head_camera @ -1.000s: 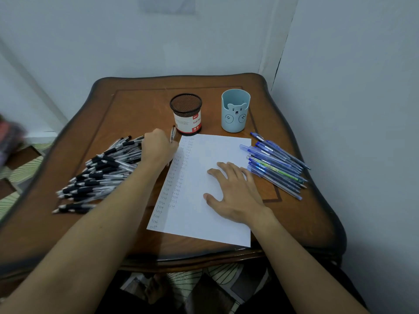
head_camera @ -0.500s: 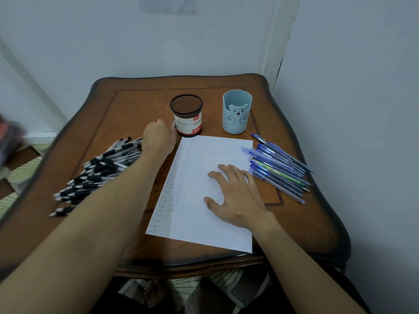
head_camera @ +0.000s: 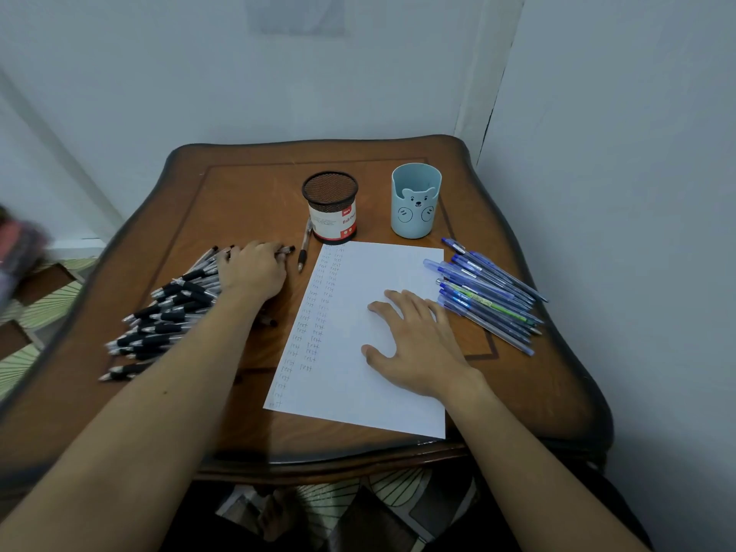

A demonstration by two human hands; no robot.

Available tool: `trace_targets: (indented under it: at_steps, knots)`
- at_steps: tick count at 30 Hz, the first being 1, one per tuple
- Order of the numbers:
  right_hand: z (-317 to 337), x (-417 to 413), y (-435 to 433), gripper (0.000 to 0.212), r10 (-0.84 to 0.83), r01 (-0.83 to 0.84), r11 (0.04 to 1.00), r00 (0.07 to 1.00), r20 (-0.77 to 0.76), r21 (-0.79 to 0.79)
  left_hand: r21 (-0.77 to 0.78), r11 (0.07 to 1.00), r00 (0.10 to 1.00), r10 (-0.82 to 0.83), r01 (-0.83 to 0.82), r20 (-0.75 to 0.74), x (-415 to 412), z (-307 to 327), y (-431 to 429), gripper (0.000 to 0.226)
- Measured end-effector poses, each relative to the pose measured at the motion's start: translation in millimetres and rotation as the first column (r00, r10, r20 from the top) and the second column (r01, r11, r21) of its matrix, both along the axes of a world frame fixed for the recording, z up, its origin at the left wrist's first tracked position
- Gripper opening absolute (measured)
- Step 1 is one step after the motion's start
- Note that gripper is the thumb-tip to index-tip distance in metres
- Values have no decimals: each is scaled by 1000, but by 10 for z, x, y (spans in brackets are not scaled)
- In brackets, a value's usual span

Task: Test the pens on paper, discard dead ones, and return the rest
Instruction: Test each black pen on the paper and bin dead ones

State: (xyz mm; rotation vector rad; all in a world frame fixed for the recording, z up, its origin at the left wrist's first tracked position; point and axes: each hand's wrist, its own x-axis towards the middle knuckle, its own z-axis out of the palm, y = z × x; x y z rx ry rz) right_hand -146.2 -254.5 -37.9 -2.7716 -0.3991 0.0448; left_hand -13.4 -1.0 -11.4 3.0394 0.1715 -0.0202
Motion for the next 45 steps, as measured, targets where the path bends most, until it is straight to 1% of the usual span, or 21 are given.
trace_targets:
  at_steps: [5,17,19,21,23,25,27,30,31,33,34,35,40,41,43,44,45]
  knots:
    - [8,-11,3,64,3,-3,1000,1000,-15,4,-59,998,998,15,-11,64,-136,-5,41,34]
    - [19,-44,125,69,8,-10,999,999,-44,-43,-114,993,994,22,-10,105,-288,-40,124,31]
    - [10,-52,114,66,14,-15,999,999,-47,-37,-135,991,988,2,19,156,-299,-34,111,29]
    - [-2,-58,98,65,16,-18,999,999,-39,-32,-178,979,966,-57,104,253,-318,-22,85,27]
    - [-9,-56,93,65,15,-15,1000,1000,-26,-19,-260,944,926,-98,202,365,-348,-13,42,28]
    - [-10,-56,96,67,14,-14,1000,1000,-20,-9,-335,901,889,-107,275,445,-397,-6,-10,31]
    - [-9,-63,94,67,16,-16,1000,1000,-15,-4,-376,867,868,-116,325,483,-456,0,-65,33]
    - [-9,-75,80,66,18,-18,1000,1000,-14,-7,-356,865,854,-143,353,501,-549,56,-151,36]
    - [-9,-79,79,65,17,-17,1000,1000,-12,-10,-352,862,850,-152,364,505,-582,79,-175,41]
    - [-3,-86,83,64,9,-9,1000,1000,-8,-15,-379,836,840,-163,395,517,-644,136,-219,61]
    - [0,-91,84,64,4,-4,1000,1000,-10,-15,-408,818,840,-157,405,519,-674,168,-236,68]
    - [5,-98,82,63,-1,1,1000,1000,-11,-17,-442,801,846,-144,405,513,-698,201,-252,69]
    - [5,-132,63,62,-17,17,999,1000,3,-32,-612,708,892,-56,352,448,-823,309,-307,54]
    - [5,-137,65,62,-19,19,999,1000,7,-28,-643,675,897,-63,361,437,-862,316,-315,53]
    - [7,-140,68,62,-21,21,1000,1000,8,-14,-727,571,908,-81,381,411,-942,338,-329,59]
    - [7,-140,69,62,-21,21,1000,1000,6,-8,-759,536,918,-86,370,387,-982,347,-339,59]
    - [7,-140,69,62,-21,21,1000,1000,6,-2,-777,524,929,-84,349,361,-1010,332,-347,52]
